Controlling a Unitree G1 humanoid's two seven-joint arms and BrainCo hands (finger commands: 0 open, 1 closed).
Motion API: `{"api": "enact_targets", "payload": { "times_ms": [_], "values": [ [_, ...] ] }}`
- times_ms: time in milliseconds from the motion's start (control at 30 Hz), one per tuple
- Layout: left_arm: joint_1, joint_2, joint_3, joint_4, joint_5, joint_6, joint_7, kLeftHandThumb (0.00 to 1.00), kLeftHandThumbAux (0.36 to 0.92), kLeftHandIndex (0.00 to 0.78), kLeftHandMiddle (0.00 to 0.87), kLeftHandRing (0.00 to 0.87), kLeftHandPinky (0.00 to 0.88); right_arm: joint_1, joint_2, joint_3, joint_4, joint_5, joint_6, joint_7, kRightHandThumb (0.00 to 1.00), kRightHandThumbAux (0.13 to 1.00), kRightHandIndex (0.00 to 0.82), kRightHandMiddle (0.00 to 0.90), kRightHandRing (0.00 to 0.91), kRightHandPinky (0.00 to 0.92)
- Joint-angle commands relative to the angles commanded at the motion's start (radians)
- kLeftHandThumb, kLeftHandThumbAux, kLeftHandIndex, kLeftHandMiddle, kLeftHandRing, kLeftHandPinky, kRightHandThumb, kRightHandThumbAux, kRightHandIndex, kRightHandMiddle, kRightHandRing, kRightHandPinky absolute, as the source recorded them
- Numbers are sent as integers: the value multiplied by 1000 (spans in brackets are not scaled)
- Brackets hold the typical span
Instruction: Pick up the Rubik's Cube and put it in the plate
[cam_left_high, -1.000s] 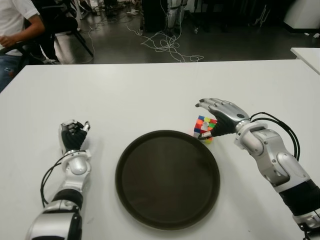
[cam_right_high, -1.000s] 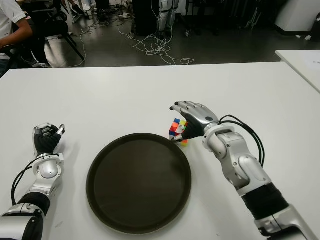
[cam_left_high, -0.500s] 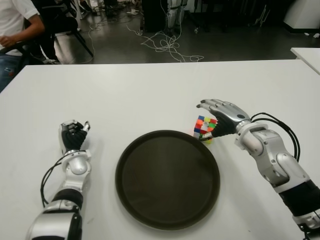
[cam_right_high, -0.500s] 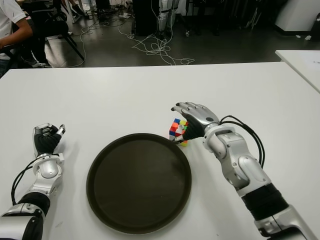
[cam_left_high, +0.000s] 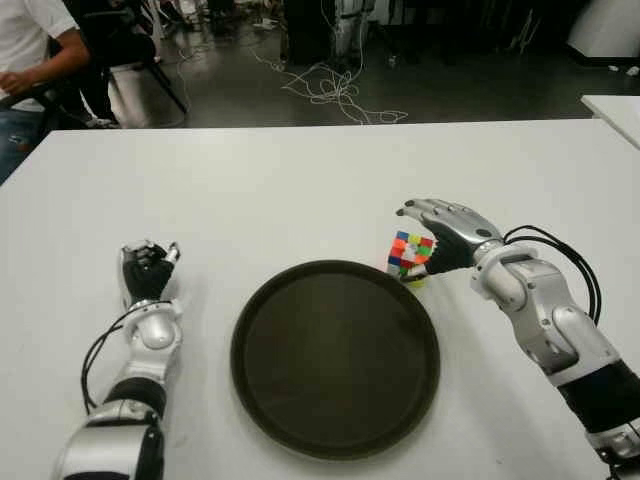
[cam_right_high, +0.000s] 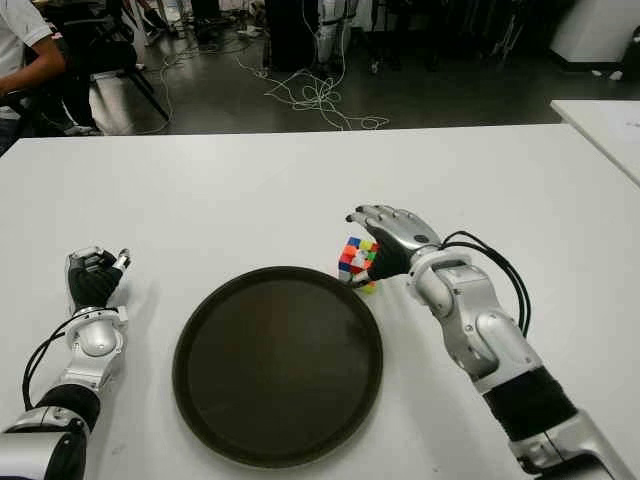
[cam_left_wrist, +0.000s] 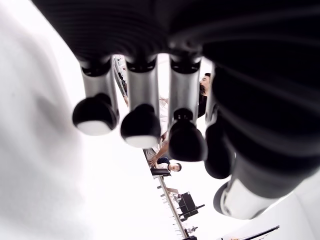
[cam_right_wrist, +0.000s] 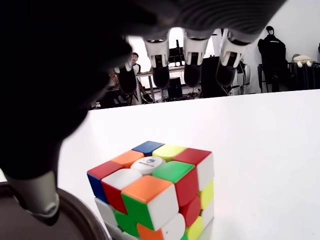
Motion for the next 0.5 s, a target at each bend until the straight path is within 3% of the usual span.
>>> {"api": "enact_targets", "payload": {
  "times_ms": [500],
  "values": [
    [0, 2, 1, -2, -1, 5, 0, 349, 778, 703, 847, 856, 859, -34, -3, -1, 80, 5, -38, -25, 50, 670, 0, 0, 0, 26]
  ]
}}
